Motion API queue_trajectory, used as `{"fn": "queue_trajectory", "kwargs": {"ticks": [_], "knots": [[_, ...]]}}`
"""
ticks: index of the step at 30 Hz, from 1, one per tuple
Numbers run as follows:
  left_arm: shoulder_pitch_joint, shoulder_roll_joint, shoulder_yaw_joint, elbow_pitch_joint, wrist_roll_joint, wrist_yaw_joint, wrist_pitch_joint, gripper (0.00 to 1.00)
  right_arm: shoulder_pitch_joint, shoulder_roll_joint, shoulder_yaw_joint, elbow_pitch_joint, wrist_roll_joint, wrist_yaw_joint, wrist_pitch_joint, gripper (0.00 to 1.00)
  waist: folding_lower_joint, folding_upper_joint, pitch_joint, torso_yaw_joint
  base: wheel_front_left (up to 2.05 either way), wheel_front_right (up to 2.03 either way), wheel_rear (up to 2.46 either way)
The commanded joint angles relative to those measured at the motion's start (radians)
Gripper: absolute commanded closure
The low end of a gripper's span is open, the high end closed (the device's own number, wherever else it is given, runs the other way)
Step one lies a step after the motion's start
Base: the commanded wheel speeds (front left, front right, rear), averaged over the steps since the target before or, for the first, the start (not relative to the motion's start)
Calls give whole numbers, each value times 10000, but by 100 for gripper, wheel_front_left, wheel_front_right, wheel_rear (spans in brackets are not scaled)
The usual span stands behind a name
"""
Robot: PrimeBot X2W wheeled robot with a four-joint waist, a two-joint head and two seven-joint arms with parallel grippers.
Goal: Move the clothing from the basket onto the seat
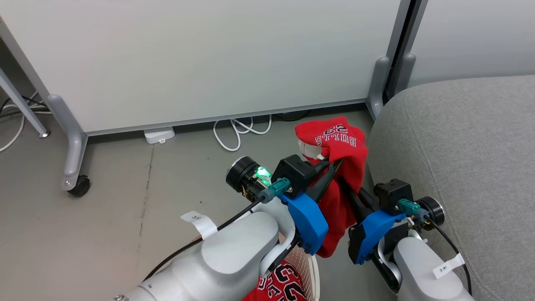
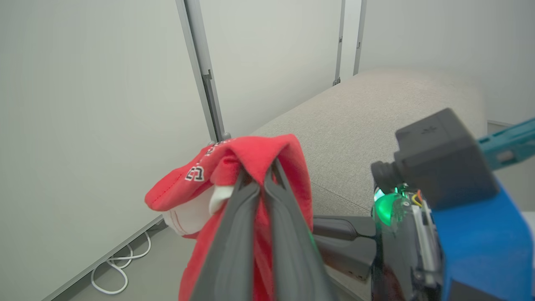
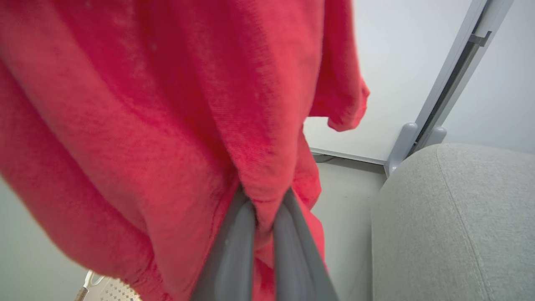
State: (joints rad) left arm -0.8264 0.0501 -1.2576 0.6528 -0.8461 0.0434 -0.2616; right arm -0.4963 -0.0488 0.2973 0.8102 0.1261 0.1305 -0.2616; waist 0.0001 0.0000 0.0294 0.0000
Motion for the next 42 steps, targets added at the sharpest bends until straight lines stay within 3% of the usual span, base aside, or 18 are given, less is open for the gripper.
{"fn": "queue_trajectory", "kwargs": {"ticks": [1, 16, 20, 23, 25, 26, 42], "knots": [[-111, 5, -13, 34, -60, 23, -51, 100, -121, -29, 35, -16, 88, 5, -48, 100, -1, 0, -3, -5, 0, 0, 0], [77, 5, 121, 49, 0, 124, -51, 100, -10, -28, 29, -71, 301, 5, -47, 100, -1, 0, -79, -94, 0, 0, 0], [135, 5, 157, 52, 51, 164, -51, 64, 2, -28, 40, -37, 345, 5, -45, 100, -1, 0, -109, -107, 0, 0, 0], [185, 5, 178, 80, 80, 193, -51, 51, 15, -28, 60, -9, 351, 5, -46, 100, -1, 0, -136, -113, 0, 0, 0], [200, 5, 208, 86, 93, 187, -51, 8, 17, -28, 84, 3, 385, 5, -46, 100, -1, 0, -155, -120, 0, 0, 0], [210, 5, 226, 86, 105, 200, -51, 0, 12, -28, 97, 5, 399, 5, -46, 100, -1, 0, -160, -124, 0, 0, 0], [509, 6, 733, -106, 334, 357, -50, 0, -4, -28, -161, -67, 290, 5, -46, 100, -1, 0, -183, -107, 0, 0, 0]]}}
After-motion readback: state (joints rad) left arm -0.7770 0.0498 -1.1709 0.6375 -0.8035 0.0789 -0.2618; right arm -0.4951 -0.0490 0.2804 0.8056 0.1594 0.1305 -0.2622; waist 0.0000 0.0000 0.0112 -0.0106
